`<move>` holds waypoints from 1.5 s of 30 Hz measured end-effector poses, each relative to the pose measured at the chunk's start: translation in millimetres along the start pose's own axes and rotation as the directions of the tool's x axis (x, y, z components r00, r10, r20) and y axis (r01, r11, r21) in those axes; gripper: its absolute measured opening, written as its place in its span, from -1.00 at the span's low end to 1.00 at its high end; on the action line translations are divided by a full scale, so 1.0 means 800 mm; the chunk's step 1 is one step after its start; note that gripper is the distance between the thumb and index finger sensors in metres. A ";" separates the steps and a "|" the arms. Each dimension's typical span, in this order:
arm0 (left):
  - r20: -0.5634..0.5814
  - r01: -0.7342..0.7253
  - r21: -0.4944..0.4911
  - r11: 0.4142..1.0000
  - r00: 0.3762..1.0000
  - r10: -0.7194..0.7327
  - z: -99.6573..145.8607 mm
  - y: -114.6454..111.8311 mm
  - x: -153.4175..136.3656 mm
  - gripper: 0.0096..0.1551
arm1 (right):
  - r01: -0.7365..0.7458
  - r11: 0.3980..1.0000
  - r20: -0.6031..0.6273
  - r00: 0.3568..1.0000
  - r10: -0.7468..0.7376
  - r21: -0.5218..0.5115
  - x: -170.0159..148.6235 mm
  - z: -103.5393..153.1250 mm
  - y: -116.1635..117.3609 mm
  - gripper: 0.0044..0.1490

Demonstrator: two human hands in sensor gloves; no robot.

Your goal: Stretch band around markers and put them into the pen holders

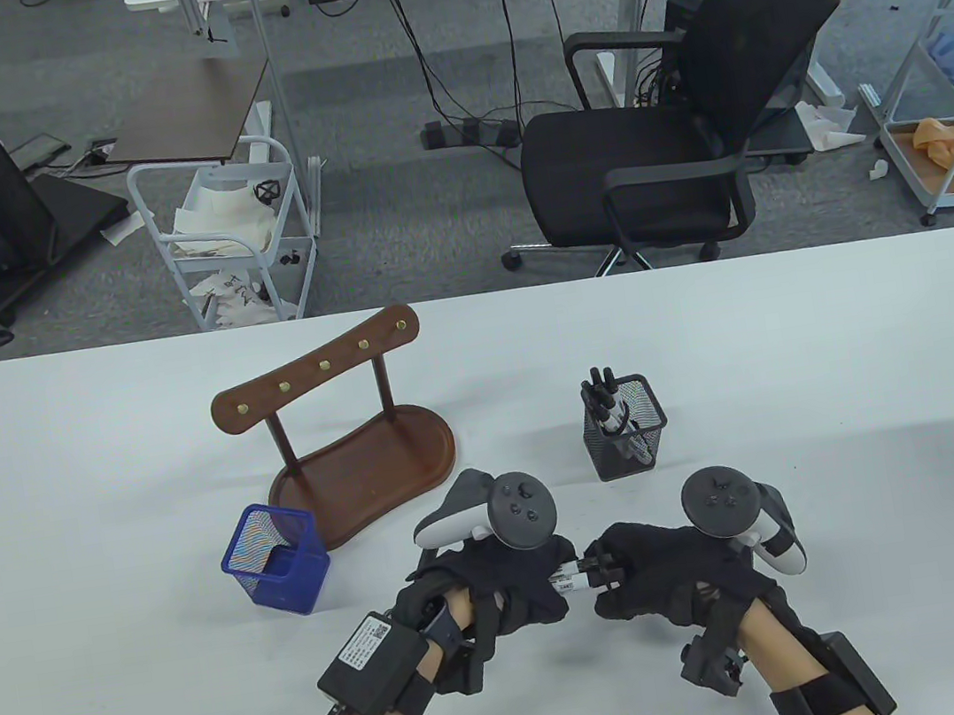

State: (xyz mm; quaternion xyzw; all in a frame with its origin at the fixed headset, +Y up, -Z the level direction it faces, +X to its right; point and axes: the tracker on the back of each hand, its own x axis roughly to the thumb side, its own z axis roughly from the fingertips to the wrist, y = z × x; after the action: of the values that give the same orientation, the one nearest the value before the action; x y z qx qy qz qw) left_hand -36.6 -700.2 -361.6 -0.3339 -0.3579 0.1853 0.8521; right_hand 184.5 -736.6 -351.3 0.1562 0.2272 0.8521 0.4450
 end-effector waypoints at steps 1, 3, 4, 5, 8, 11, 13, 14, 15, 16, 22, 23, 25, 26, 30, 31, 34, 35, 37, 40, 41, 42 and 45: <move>0.013 -0.012 0.039 0.999 1.000 0.012 0.004 0.002 -0.001 -0.43 | 0.017 1.000 0.002 1.000 -0.017 0.005 -0.001 -0.002 0.000 -0.26; 0.032 -0.064 0.101 0.993 0.998 0.062 0.010 0.005 -0.003 -0.43 | 0.087 0.996 0.006 0.996 -0.087 0.007 -0.004 -0.003 0.000 -0.29; 0.029 -0.111 0.126 0.986 0.994 0.108 0.013 0.005 -0.005 -0.43 | 0.117 0.993 0.012 0.993 -0.117 -0.022 -0.004 -0.005 -0.001 -0.32; 0.025 -0.133 0.166 0.977 0.991 0.131 0.014 0.005 -0.007 -0.43 | 0.125 0.992 0.013 0.992 -0.125 -0.027 -0.005 -0.005 -0.001 -0.34; 0.012 -0.257 0.208 0.944 0.966 0.260 0.012 0.001 -0.013 -0.41 | 0.157 0.986 0.018 0.987 -0.157 -0.054 -0.007 -0.008 0.004 -0.44; 0.010 -0.365 0.194 0.911 0.929 0.370 0.006 -0.008 -0.019 -0.38 | 0.163 0.986 -0.002 0.987 -0.163 -0.031 -0.009 -0.012 0.014 -0.54; -0.023 -0.430 0.225 0.874 0.895 0.446 0.004 -0.013 -0.024 -0.35 | 0.157 0.987 -0.020 0.987 -0.157 -0.016 -0.013 -0.015 0.019 -0.54; -0.017 -0.511 0.234 0.827 0.849 0.529 0.003 -0.017 -0.028 -0.34 | 0.151 0.988 -0.031 0.988 -0.152 -0.021 -0.015 -0.016 0.021 -0.53; -0.034 -0.581 0.247 0.776 0.795 0.606 0.001 -0.021 -0.032 -0.33 | 0.165 0.986 -0.030 0.986 -0.165 -0.021 -0.016 -0.018 0.022 -0.53; -0.036 -0.635 0.257 0.729 0.747 0.663 0.001 -0.024 -0.036 -0.33 | 0.173 0.985 -0.027 0.984 -0.173 -0.014 -0.016 -0.019 0.023 -0.51; 0.091 -0.865 0.225 0.449 0.478 0.874 -0.003 -0.032 -0.056 -0.19 | 0.126 0.992 0.027 0.992 -0.126 -0.002 -0.008 -0.017 0.025 -0.48; 0.100 -0.873 0.233 0.428 0.459 0.883 -0.003 -0.033 -0.060 -0.17 | 0.091 0.996 0.038 0.995 -0.091 -0.003 -0.004 -0.016 0.026 -0.47; 0.101 -0.863 0.267 0.430 0.468 0.878 -0.003 -0.035 -0.064 -0.14 | -0.036 0.999 0.051 0.998 0.038 -0.038 0.007 -0.012 0.028 -0.46; 0.105 -0.866 0.277 0.417 0.459 0.882 -0.004 -0.037 -0.066 -0.13 | -0.075 0.996 0.060 0.995 0.078 -0.055 0.011 -0.011 0.031 -0.46; 0.157 -0.907 0.260 0.332 0.379 0.912 -0.008 -0.042 -0.075 -0.09 | -0.213 0.971 0.095 0.970 0.223 -0.106 0.028 -0.002 0.042 -0.46; 0.167 -0.917 0.267 0.296 0.346 0.923 -0.008 -0.044 -0.077 -0.09 | -0.233 0.967 0.104 0.964 0.243 -0.099 0.030 -0.002 0.043 -0.46; 0.170 -0.913 0.304 0.274 0.335 0.927 -0.006 -0.044 -0.082 -0.10 | -0.271 0.959 0.135 0.951 0.280 -0.081 0.038 0.000 0.052 -0.45; 0.168 -0.910 0.305 0.281 0.342 0.925 -0.006 -0.044 -0.083 -0.11 | -0.282 0.955 0.132 0.947 0.292 -0.091 0.039 0.001 0.054 -0.45; 0.165 -0.905 0.325 0.275 0.340 0.926 -0.005 -0.047 -0.084 -0.15 | -0.311 0.945 0.142 0.936 0.323 -0.104 0.043 0.002 0.055 -0.45; 0.154 -0.886 0.366 0.285 0.360 0.920 -0.004 -0.047 -0.082 -0.22 | -0.311 0.945 0.159 0.933 0.324 -0.104 0.046 0.005 0.057 -0.46; 0.159 -0.869 0.396 0.297 0.383 0.910 -0.003 -0.046 -0.082 -0.24 | -0.322 0.940 0.162 0.927 0.337 -0.113 0.047 0.006 0.058 -0.46; 0.154 -0.856 0.420 0.300 0.394 0.906 -0.002 -0.045 -0.083 -0.24 | -0.323 0.941 0.176 0.925 0.336 -0.101 0.049 0.007 0.059 -0.46; 0.186 -0.875 0.398 0.277 0.373 0.909 -0.003 -0.046 -0.085 -0.29 | -0.335 0.937 0.206 0.915 0.348 -0.094 0.057 0.009 0.068 -0.46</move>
State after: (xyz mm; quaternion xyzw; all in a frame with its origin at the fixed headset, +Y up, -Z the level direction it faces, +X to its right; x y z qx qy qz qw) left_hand -78.3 -764.8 -370.3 -0.2843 -0.0249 0.6906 0.6645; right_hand 124.9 -724.3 -313.3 0.2738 0.1214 0.9002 0.3161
